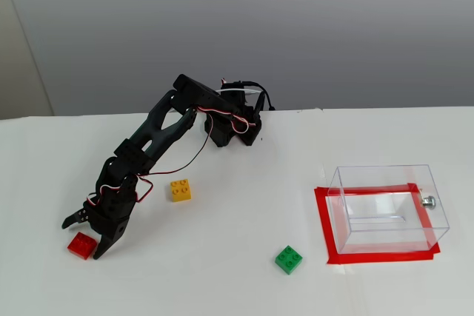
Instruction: Pick the red lego brick and place it into the transparent box
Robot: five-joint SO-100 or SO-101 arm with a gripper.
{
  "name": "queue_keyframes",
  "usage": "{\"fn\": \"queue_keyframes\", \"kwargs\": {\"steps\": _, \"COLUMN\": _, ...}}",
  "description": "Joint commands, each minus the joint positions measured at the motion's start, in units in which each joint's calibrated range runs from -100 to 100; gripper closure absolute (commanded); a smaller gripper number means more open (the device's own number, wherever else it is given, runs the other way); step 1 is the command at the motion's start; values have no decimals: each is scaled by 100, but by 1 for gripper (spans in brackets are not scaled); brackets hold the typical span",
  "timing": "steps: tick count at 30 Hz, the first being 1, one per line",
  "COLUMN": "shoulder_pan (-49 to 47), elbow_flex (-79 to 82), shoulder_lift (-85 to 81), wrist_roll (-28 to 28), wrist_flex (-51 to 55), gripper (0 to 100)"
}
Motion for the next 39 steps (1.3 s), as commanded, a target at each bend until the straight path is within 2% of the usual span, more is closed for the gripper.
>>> {"fn": "queue_keyframes", "kwargs": {"steps": 1, "shoulder_pan": -33, "elbow_flex": -151, "shoulder_lift": -209, "wrist_roll": -19, "wrist_flex": -38, "gripper": 60}}
{"fn": "queue_keyframes", "kwargs": {"steps": 23, "shoulder_pan": -48, "elbow_flex": -142, "shoulder_lift": -200, "wrist_roll": 28, "wrist_flex": -169, "gripper": 61}}
{"fn": "queue_keyframes", "kwargs": {"steps": 32, "shoulder_pan": -78, "elbow_flex": -142, "shoulder_lift": -200, "wrist_roll": 28, "wrist_flex": -169, "gripper": 87}}
{"fn": "queue_keyframes", "kwargs": {"steps": 39, "shoulder_pan": -70, "elbow_flex": -133, "shoulder_lift": -200, "wrist_roll": -8, "wrist_flex": -169, "gripper": 92}}
